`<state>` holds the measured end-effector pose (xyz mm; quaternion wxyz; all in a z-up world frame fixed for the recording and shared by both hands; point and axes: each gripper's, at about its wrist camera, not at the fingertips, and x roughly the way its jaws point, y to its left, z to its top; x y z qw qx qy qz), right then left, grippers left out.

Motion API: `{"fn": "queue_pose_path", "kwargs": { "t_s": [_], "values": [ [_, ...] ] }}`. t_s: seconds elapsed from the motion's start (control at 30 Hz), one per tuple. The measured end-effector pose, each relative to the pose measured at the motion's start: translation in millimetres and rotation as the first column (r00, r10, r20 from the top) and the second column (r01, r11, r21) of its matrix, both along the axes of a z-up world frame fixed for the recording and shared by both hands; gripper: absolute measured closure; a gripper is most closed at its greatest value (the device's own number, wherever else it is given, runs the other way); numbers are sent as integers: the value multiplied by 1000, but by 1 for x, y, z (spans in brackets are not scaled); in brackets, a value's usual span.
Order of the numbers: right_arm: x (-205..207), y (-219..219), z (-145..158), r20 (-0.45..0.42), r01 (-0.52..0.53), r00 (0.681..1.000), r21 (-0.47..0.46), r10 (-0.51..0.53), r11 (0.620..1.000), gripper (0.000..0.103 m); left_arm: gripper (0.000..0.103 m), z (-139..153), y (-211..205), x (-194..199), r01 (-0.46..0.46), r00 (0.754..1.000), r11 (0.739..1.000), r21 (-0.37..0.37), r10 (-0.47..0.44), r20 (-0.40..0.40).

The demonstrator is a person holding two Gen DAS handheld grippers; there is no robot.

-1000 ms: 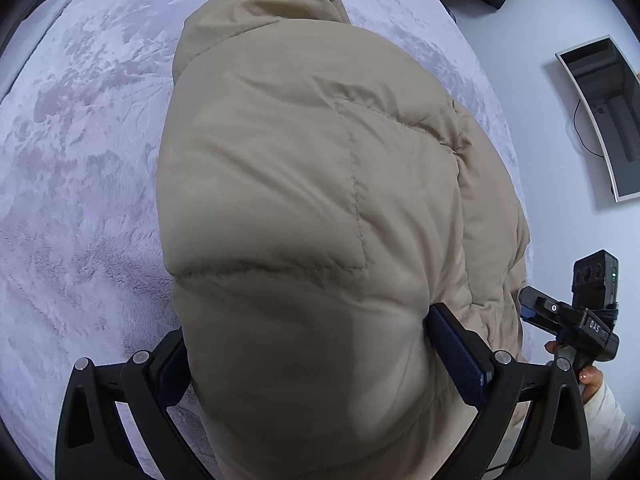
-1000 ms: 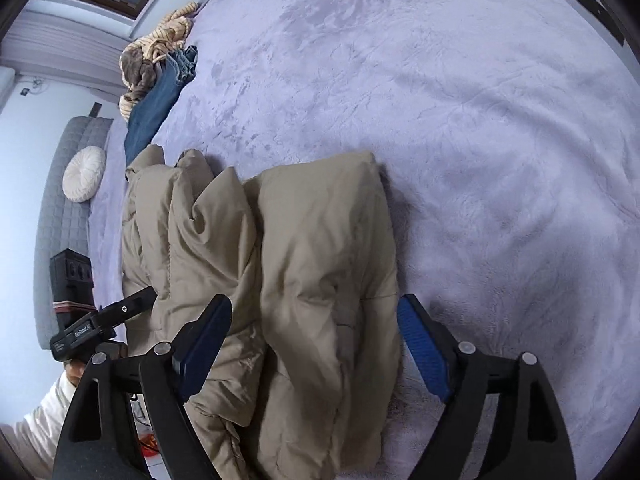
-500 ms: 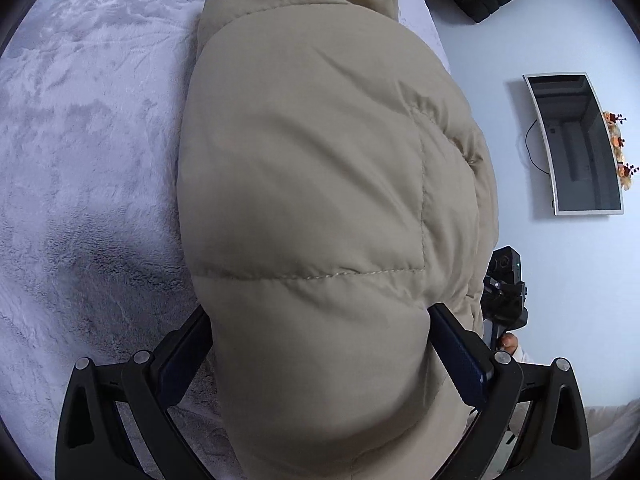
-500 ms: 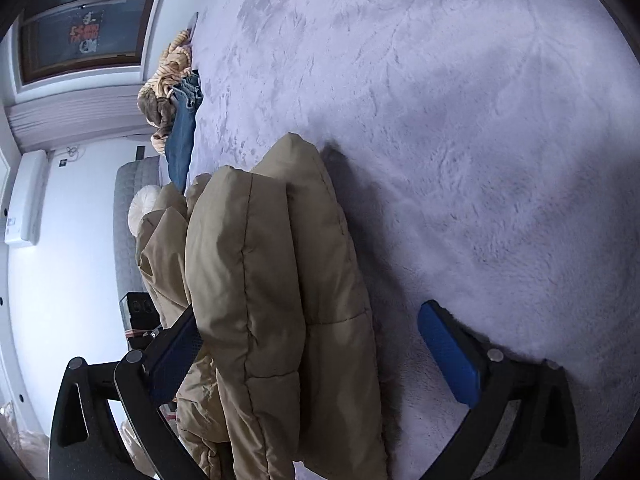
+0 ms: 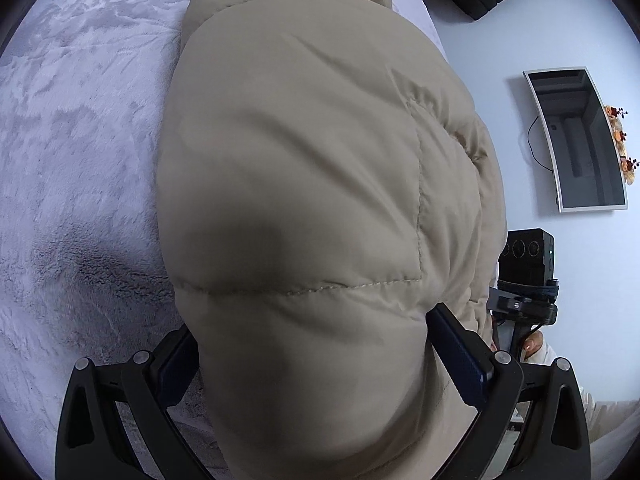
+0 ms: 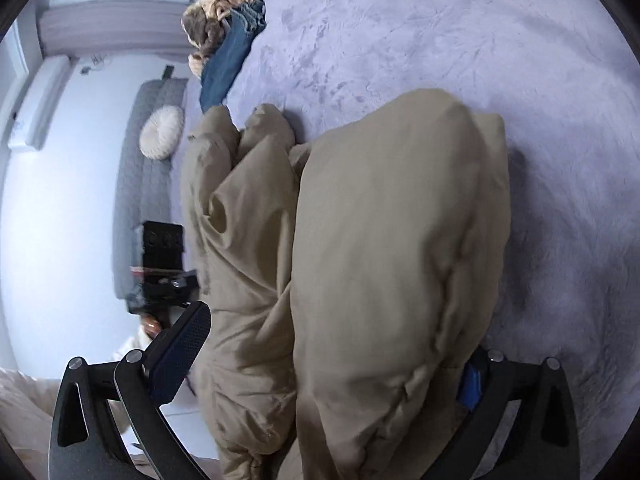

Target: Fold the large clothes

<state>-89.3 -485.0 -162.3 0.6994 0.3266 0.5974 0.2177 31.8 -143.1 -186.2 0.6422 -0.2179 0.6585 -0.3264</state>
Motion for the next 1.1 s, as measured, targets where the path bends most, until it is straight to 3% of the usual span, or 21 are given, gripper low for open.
{"fn": "queue_pose_path", "kwargs": {
  "t_s": [0.1, 0.3, 0.4, 0.6, 0.87, 0.97, 1.03, 1.1],
  "values": [
    [3, 4, -14, -25, 0, 1000, -47, -2, 999, 0, 0, 1, -1, 5, 29, 999, 1000, -8, -29, 23],
    [-1, 3, -30, -53, 24, 998, 89, -20, 996, 0, 0, -20, 6, 15, 40, 998, 991, -131, -45, -32],
    [2, 4, -32, -63, 31, 998, 133, -23, 991, 0, 0, -22, 7, 14, 31, 999, 989, -144, -37, -37],
    [6, 14, -34, -86, 19, 996, 71, -13, 997, 0, 0, 0, -14, 6, 33, 999, 999, 15, -33, 31],
    [6, 23, -23, -117, 53, 992, -2, -53, 999, 1, 0, 23, -34, -1, 12, 992, 982, 187, -35, 118],
    [6, 23, -19, -129, 62, 990, -6, -62, 998, 10, 1, 32, -44, -6, 3, 989, 973, 231, -37, 142],
    [10, 26, -15, -120, 71, 990, -4, -71, 997, 30, 3, 37, -49, -8, -6, 988, 969, 248, -33, 151],
    [6, 25, -7, -94, 66, 993, -20, -68, 998, 42, 5, 41, -51, -9, -7, 986, 965, 263, -37, 161]
  ]
}}
